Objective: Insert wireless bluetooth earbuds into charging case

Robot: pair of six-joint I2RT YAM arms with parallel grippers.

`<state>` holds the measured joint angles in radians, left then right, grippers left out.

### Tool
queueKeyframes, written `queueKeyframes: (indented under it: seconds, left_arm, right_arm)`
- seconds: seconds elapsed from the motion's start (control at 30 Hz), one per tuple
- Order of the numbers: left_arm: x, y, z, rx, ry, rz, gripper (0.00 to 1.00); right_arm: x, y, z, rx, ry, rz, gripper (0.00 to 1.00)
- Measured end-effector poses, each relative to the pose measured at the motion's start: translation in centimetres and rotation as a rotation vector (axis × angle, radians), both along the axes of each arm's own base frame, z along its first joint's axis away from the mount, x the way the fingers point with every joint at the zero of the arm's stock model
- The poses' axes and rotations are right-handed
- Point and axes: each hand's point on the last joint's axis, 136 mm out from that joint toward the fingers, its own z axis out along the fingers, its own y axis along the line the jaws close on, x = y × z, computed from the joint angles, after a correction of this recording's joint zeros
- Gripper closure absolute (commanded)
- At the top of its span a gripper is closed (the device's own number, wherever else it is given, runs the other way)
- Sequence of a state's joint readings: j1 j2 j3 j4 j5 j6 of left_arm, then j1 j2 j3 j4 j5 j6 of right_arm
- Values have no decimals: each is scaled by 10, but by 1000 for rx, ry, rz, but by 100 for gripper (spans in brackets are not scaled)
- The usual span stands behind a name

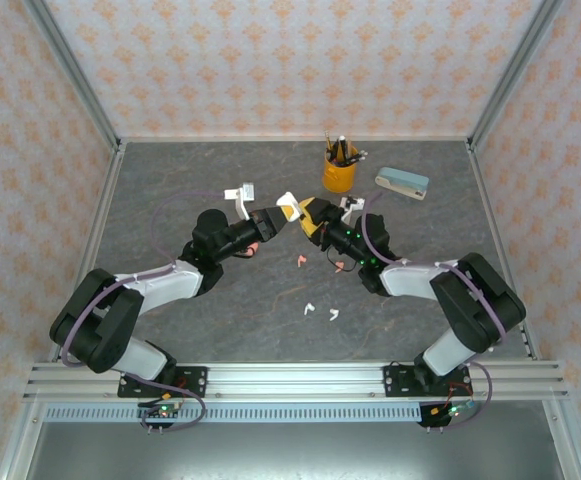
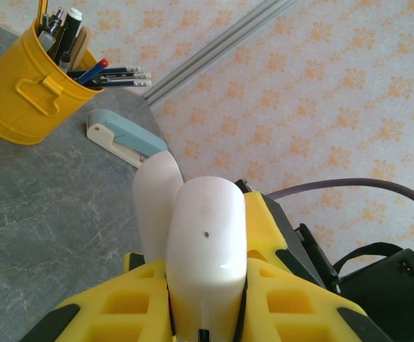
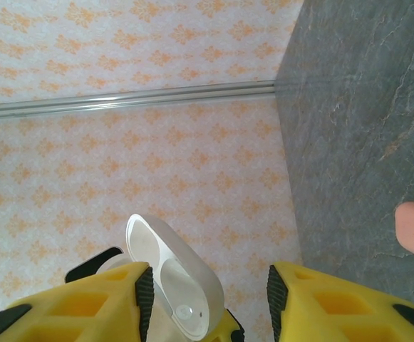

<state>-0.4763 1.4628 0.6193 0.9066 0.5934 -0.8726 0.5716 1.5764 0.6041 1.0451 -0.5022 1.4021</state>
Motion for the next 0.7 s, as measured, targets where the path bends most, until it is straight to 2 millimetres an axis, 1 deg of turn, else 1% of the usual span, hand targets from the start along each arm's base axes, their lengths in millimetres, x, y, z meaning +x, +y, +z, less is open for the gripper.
queueKeyframes:
  seconds: [0.17, 0.37, 0.5, 0.63, 0.7]
  left_arm:
    - [0, -1, -2, 0, 4, -1, 100]
    - [1, -2, -4, 1, 6, -2, 100]
    - [-1, -6, -2, -4, -4, -11, 100]
    - [-1, -6, 1, -9, -14, -11, 100]
    - [-1, -6, 3, -13, -21, -10, 100]
  right_arm:
    - [1, 2, -2, 14, 9, 1, 56]
    - [2, 3, 1, 43, 7, 0, 63]
    - [2, 3, 3, 63, 12, 1, 67]
    - [2, 4, 9, 86, 7, 2, 71]
    - [3, 4, 10, 93, 7, 2, 74]
